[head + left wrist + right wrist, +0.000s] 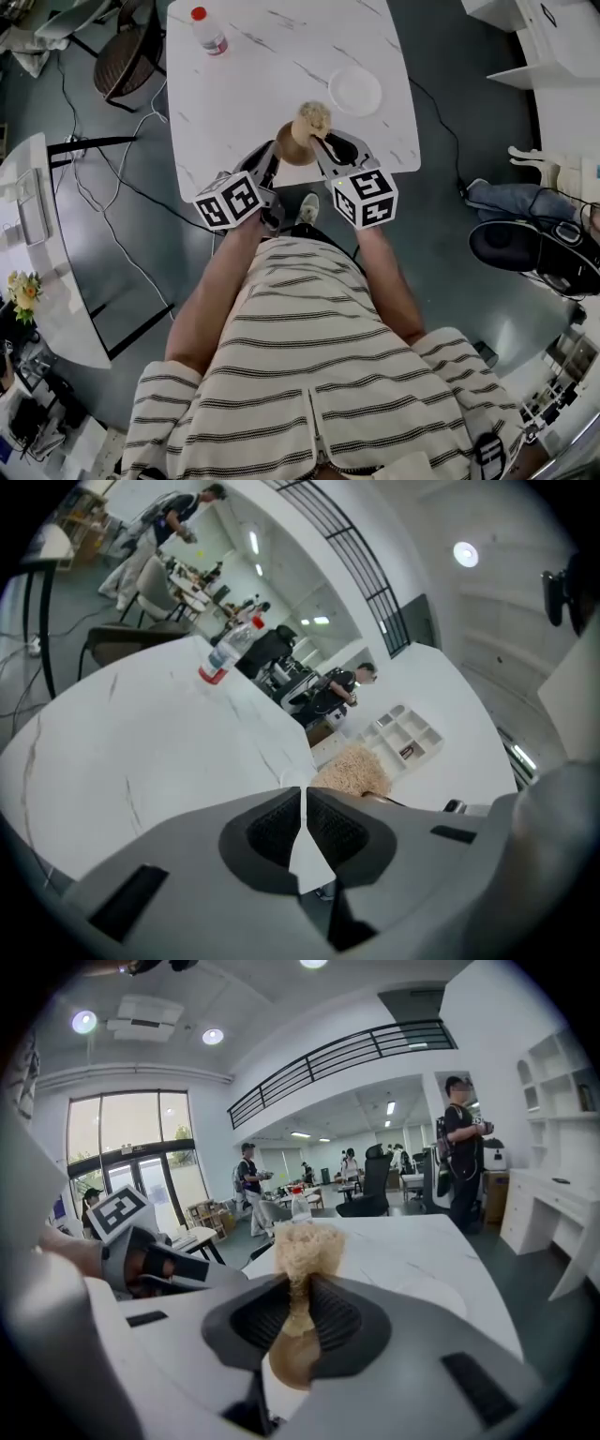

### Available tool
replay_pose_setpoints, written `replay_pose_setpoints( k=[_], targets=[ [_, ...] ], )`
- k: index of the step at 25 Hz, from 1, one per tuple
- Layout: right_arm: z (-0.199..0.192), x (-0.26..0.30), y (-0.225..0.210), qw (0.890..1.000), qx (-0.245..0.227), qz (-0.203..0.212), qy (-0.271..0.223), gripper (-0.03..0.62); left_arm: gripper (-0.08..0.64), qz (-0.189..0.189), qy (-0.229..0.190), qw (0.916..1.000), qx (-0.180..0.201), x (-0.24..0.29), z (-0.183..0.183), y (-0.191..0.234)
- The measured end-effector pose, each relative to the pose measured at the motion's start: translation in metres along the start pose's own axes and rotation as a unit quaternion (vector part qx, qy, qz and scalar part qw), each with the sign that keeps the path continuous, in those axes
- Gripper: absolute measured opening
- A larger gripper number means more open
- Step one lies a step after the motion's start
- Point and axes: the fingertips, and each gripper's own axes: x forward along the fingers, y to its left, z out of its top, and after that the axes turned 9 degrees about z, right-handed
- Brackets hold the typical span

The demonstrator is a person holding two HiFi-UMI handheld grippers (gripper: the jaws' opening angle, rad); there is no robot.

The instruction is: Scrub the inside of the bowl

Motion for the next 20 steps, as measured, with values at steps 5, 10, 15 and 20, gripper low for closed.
replay_pose_setpoints(
  k=[5, 10, 15, 20],
  targets=[
    [0.029, -0.010, 0.002, 0.999, -0.016, -0.008, -0.028, 0.069, 0.017, -0.010, -0.044, 0.9954, 0.084, -0.015, 0.029, -0.030],
    [0.053, -0.016, 0.010, 0.998, -0.034, -0.012, -0.053, 0.069, 0.014, -0.016, -0.075, 0.9830, 0.167, -0.026, 0.046, -0.056],
    [0.074, -0.024, 0.018, 0.996, -0.047, -0.013, -0.081, 0.069, 0.011, -0.023, -0.103, 0.9738, 0.201, -0.037, 0.061, -0.074],
    [0.096, -0.032, 0.023, 0.992, -0.047, -0.026, -0.117, 0.069, 0.006, -0.024, -0.136, 0.9605, 0.242, -0.049, 0.078, -0.094]
  ],
)
